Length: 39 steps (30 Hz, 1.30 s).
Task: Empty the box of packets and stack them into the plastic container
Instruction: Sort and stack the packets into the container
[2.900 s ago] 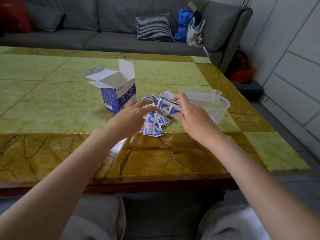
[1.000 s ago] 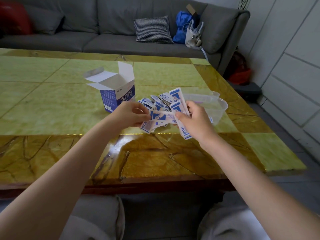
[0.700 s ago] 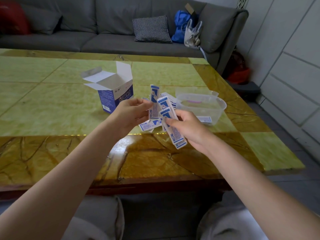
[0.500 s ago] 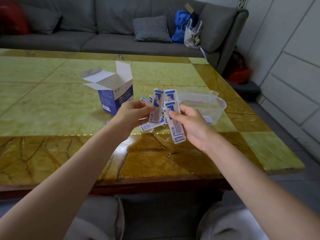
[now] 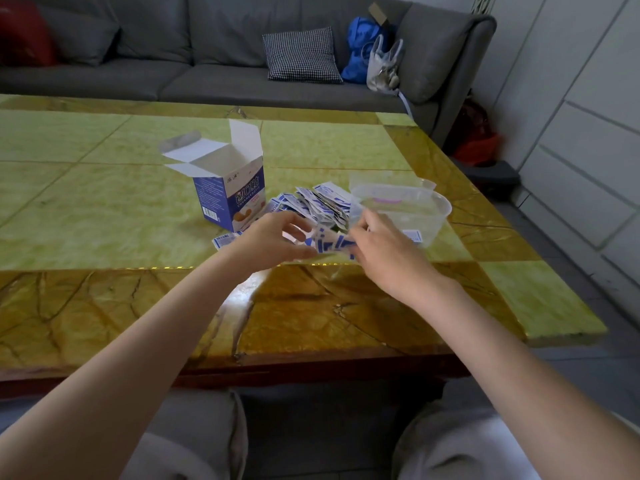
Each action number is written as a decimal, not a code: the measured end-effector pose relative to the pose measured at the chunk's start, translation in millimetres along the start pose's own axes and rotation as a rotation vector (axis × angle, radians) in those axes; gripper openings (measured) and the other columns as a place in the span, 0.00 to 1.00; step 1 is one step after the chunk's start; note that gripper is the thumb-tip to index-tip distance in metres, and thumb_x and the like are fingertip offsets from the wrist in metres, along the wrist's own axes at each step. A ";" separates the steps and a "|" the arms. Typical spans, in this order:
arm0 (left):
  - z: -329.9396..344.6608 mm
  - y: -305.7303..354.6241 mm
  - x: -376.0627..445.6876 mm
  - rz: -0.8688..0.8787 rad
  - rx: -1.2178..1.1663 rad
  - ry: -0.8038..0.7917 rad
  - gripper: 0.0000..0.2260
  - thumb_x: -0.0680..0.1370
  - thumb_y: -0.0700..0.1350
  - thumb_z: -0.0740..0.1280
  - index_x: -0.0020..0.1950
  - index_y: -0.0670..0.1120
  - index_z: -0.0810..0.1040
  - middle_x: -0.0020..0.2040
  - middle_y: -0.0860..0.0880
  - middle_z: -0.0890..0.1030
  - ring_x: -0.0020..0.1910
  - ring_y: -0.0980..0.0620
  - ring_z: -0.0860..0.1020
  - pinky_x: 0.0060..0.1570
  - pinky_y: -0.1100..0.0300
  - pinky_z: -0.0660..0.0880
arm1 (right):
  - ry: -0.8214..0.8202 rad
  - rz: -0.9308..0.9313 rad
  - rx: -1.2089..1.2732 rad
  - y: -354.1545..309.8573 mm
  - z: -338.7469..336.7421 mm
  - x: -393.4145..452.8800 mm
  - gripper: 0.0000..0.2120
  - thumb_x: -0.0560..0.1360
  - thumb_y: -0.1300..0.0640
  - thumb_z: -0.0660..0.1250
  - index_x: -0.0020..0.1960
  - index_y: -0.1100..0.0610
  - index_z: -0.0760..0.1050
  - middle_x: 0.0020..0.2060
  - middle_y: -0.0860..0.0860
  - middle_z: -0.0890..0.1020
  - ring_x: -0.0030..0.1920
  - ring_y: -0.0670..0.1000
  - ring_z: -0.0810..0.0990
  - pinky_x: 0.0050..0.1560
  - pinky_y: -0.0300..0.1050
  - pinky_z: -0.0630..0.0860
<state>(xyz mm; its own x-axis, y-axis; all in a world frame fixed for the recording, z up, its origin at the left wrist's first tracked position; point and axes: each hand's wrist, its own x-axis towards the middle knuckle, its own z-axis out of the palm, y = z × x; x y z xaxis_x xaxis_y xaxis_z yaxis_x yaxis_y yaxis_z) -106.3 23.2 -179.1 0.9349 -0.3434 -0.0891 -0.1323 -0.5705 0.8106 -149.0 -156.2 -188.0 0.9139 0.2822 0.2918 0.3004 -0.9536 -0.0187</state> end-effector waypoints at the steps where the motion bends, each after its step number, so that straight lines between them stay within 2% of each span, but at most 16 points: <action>1: 2.3 -0.2 0.2 0.045 0.121 0.019 0.14 0.71 0.46 0.72 0.54 0.48 0.75 0.45 0.53 0.75 0.39 0.58 0.74 0.40 0.67 0.72 | -0.039 -0.022 -0.024 0.2 3.0 -2.3 0.03 0.78 0.63 0.60 0.49 0.61 0.72 0.50 0.53 0.70 0.50 0.54 0.72 0.40 0.44 0.71; 4: 16.4 2.6 -0.8 0.223 0.362 0.044 0.15 0.71 0.50 0.71 0.55 0.47 0.77 0.46 0.51 0.73 0.35 0.61 0.69 0.33 0.73 0.66 | -0.120 -0.048 0.038 -3.0 7.4 -5.8 0.09 0.79 0.56 0.59 0.56 0.59 0.72 0.51 0.52 0.71 0.51 0.52 0.74 0.39 0.43 0.69; 6: 25.8 4.9 -1.0 0.299 0.433 0.055 0.13 0.72 0.50 0.70 0.53 0.45 0.79 0.45 0.51 0.72 0.37 0.56 0.72 0.32 0.71 0.66 | -0.141 -0.048 0.074 -3.4 7.1 -6.1 0.11 0.78 0.52 0.60 0.57 0.57 0.71 0.51 0.51 0.71 0.52 0.52 0.74 0.39 0.41 0.68; 8: 30.7 5.8 -0.1 0.318 0.466 0.078 0.11 0.73 0.49 0.69 0.51 0.44 0.80 0.44 0.50 0.72 0.41 0.52 0.74 0.36 0.67 0.64 | -0.169 -0.042 0.062 1.5 5.6 -6.9 0.13 0.77 0.50 0.62 0.57 0.56 0.71 0.52 0.51 0.72 0.55 0.52 0.73 0.41 0.42 0.67; 10: 31.0 5.2 1.1 0.312 0.483 0.094 0.10 0.74 0.47 0.68 0.51 0.44 0.80 0.44 0.49 0.73 0.41 0.53 0.72 0.40 0.64 0.66 | -0.205 -0.001 0.047 12.0 1.6 -8.2 0.15 0.75 0.46 0.63 0.56 0.55 0.72 0.52 0.50 0.74 0.58 0.51 0.71 0.44 0.43 0.69; 12: 29.3 3.9 2.8 0.296 0.486 0.095 0.10 0.74 0.48 0.68 0.52 0.44 0.80 0.45 0.49 0.75 0.41 0.53 0.72 0.41 0.62 0.68 | -0.273 0.074 0.043 24.6 -4.7 -10.2 0.18 0.73 0.42 0.64 0.55 0.54 0.73 0.50 0.49 0.76 0.56 0.51 0.71 0.45 0.47 0.73; 14: 27.7 2.4 4.0 0.266 0.501 0.079 0.12 0.75 0.49 0.67 0.54 0.45 0.79 0.46 0.48 0.77 0.42 0.53 0.73 0.42 0.61 0.70 | -0.340 0.136 0.030 33.9 -10.4 -12.2 0.19 0.72 0.40 0.65 0.55 0.53 0.74 0.49 0.49 0.76 0.51 0.51 0.74 0.42 0.47 0.73; 16: 27.9 1.2 4.6 0.236 0.523 0.050 0.12 0.75 0.49 0.67 0.55 0.45 0.79 0.48 0.46 0.79 0.43 0.51 0.75 0.44 0.58 0.73 | -0.365 0.174 0.097 37.9 -13.0 -13.3 0.19 0.72 0.42 0.66 0.56 0.52 0.74 0.48 0.50 0.76 0.43 0.49 0.74 0.36 0.43 0.70; 19: 29.6 2.7 4.2 0.240 0.541 0.018 0.12 0.75 0.48 0.67 0.55 0.45 0.79 0.48 0.44 0.81 0.45 0.48 0.77 0.48 0.55 0.75 | -0.354 0.189 0.267 34.2 -13.5 -11.0 0.15 0.72 0.51 0.69 0.56 0.56 0.75 0.48 0.52 0.76 0.33 0.44 0.70 0.31 0.38 0.65; 22: 33.2 6.1 4.2 0.270 0.548 0.004 0.10 0.75 0.46 0.67 0.55 0.45 0.80 0.48 0.44 0.81 0.46 0.47 0.77 0.47 0.56 0.73 | -0.342 0.134 0.276 29.9 -12.3 -8.3 0.13 0.73 0.58 0.69 0.56 0.58 0.76 0.51 0.55 0.78 0.38 0.49 0.74 0.40 0.44 0.73; 24: 33.6 7.8 3.0 0.275 0.545 0.003 0.10 0.75 0.44 0.68 0.55 0.45 0.79 0.48 0.44 0.81 0.46 0.47 0.77 0.47 0.58 0.72 | -0.333 0.137 0.317 28.1 -12.7 -8.1 0.13 0.73 0.60 0.68 0.57 0.59 0.76 0.52 0.56 0.79 0.38 0.51 0.77 0.44 0.48 0.77; 27: 29.9 7.7 1.9 0.269 0.478 0.051 0.11 0.74 0.42 0.68 0.56 0.44 0.79 0.48 0.44 0.82 0.44 0.48 0.79 0.48 0.57 0.76 | -0.296 0.128 0.319 28.1 -11.9 -8.5 0.13 0.75 0.62 0.65 0.59 0.57 0.75 0.53 0.56 0.79 0.40 0.51 0.77 0.49 0.49 0.77; 31: 27.9 6.6 -0.1 0.244 0.485 0.140 0.09 0.76 0.42 0.65 0.56 0.44 0.78 0.47 0.45 0.83 0.40 0.50 0.79 0.44 0.60 0.76 | -0.246 0.100 0.237 24.0 -6.7 -9.5 0.15 0.77 0.64 0.61 0.63 0.57 0.73 0.55 0.57 0.79 0.52 0.56 0.78 0.55 0.51 0.76; 39: 29.1 14.4 -3.0 0.186 0.549 0.169 0.13 0.78 0.42 0.63 0.63 0.45 0.75 0.51 0.43 0.82 0.47 0.45 0.80 0.51 0.51 0.77 | -0.199 0.023 0.166 18.7 -2.1 -10.6 0.13 0.78 0.65 0.58 0.60 0.61 0.74 0.52 0.57 0.79 0.52 0.57 0.78 0.54 0.51 0.75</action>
<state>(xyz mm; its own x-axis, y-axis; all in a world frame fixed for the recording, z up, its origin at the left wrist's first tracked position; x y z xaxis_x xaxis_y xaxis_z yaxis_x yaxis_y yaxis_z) -120.6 -5.8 -184.0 0.9132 -0.3769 0.1548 -0.4071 -0.8294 0.3826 -153.6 -177.3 -189.4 0.9519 0.2910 0.0962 0.3043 -0.9346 -0.1843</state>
